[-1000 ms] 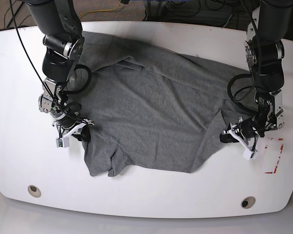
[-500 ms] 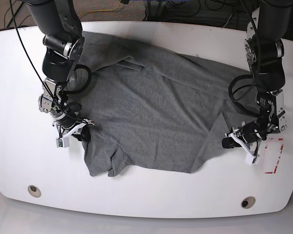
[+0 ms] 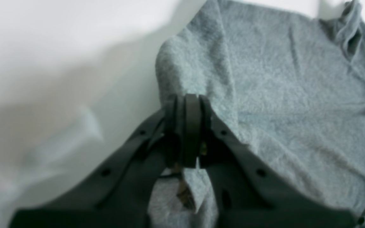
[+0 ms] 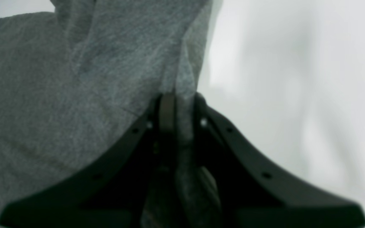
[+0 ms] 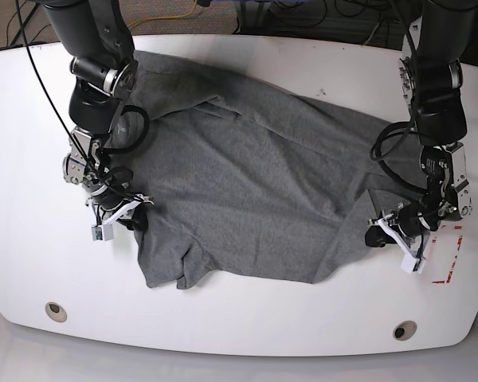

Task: Layout the t-shirt on the table in an organized manner, then fold the t-shirt properly
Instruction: 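Close the left gripper on the hem corner, then pull the hem corner with the left gripper away from the right gripper, then open the right gripper and lift it toward the t-shirt collar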

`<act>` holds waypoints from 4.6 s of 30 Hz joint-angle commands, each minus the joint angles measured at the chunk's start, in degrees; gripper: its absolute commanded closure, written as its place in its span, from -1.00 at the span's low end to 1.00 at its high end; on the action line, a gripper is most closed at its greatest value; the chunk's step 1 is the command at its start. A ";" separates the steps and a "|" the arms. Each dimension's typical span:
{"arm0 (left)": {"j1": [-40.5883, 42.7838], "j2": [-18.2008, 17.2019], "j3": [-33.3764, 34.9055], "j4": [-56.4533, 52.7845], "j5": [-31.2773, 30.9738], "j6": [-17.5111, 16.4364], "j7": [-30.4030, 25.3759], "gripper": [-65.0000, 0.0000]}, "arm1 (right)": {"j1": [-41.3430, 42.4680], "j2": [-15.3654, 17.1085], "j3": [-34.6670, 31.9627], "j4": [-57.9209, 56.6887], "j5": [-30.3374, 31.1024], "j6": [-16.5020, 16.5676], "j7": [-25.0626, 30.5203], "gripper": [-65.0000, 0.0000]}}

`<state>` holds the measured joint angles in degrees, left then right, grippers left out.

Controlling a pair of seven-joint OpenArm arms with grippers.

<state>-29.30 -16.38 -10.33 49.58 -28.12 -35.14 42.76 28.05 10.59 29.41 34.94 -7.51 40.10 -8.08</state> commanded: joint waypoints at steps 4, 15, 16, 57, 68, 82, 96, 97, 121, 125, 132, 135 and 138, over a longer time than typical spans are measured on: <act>-1.95 -0.81 -0.18 1.36 -1.02 -0.25 -1.05 0.95 | 0.83 0.18 -0.09 0.27 -1.42 -0.10 -1.81 0.72; -3.27 -2.39 -0.18 1.45 -1.11 -0.25 -1.05 0.95 | 0.83 -0.70 -0.18 0.27 -1.50 -0.10 -1.81 0.72; -3.45 -2.39 -0.18 1.45 -1.02 -0.25 -1.05 0.95 | 0.83 -0.70 -0.18 0.27 -1.50 -0.10 -1.81 0.72; -6.79 -6.08 0.09 1.36 -1.02 -0.51 -0.96 0.82 | 0.83 0.09 -0.27 0.27 -1.59 -0.10 -1.73 0.72; -7.84 -7.57 0.09 1.36 -0.94 -0.60 -0.96 0.82 | 0.83 0.53 -0.27 0.18 -1.59 -0.10 -1.73 0.72; -8.02 -9.68 0.17 1.36 -0.94 -0.34 -1.49 0.82 | 0.74 0.71 -0.27 0.18 -1.59 -0.10 -1.73 0.72; -8.11 -11.71 0.09 1.36 -0.85 1.42 -8.87 0.82 | -0.05 0.88 -7.39 0.45 -1.33 -0.10 -1.02 0.73; -8.11 -11.71 0.09 1.36 -0.85 1.86 -9.31 0.82 | -0.05 0.88 -7.39 0.45 -1.33 -0.10 -1.02 0.73; -8.28 -12.41 -0.18 1.45 -1.11 10.30 -12.57 -0.68 | 0.12 0.79 -7.65 0.97 -1.33 -0.10 -1.02 0.73; -8.28 -13.73 -0.18 1.71 -1.46 10.12 -12.39 -0.62 | -0.32 0.53 -7.65 5.81 -1.24 -0.10 -1.55 0.71; -3.98 -15.13 -0.27 8.57 -5.51 10.12 -7.91 -0.62 | -2.08 0.27 -7.65 17.59 -1.15 -0.10 -7.79 0.54; 0.68 -15.66 -0.35 13.49 -7.44 10.12 -7.82 -0.62 | -2.51 -0.96 -7.65 22.95 -1.15 -0.10 -10.17 0.16; 5.08 -15.66 -0.35 17.19 -8.41 10.12 -7.82 -0.62 | -3.57 -1.58 -7.56 27.00 -1.15 -0.10 -12.28 -0.27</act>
<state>-25.39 -31.03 -10.44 64.10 -35.55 -24.99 35.57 23.24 9.32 21.82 58.57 -10.20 39.40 -21.37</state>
